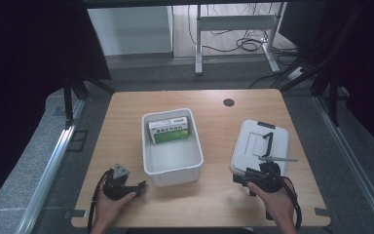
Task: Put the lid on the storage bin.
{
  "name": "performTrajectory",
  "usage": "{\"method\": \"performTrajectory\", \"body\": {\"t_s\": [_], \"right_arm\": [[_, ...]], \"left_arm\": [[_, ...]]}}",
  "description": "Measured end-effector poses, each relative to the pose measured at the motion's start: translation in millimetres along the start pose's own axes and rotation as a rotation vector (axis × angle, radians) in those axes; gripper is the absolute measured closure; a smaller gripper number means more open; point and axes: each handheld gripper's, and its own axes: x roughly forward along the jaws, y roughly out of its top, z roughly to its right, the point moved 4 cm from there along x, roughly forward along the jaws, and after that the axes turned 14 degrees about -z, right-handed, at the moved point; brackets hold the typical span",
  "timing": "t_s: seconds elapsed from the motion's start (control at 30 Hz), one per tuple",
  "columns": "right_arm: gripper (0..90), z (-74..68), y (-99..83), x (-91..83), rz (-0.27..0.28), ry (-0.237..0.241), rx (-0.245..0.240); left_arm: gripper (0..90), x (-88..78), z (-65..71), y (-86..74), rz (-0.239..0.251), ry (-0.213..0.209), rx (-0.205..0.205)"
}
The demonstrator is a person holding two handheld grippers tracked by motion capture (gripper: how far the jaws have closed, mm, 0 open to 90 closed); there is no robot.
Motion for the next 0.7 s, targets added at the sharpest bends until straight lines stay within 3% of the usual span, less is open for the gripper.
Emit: {"method": "performTrajectory", "body": {"t_s": [0.43, 0.7], "right_arm": [[37.4, -6.1, 0.2, 11.2, -0.045, -0.023, -0.047], [37.4, -10.6, 6.3, 14.9, -0.044, -0.005, -0.056]], "left_arm": [[13.2, -0.5, 0.6, -1.2, 0.001, 0.001, 0.001], [13.3, -2.0, 2.3, -4.0, 0.002, 0.010, -0.015]]}}
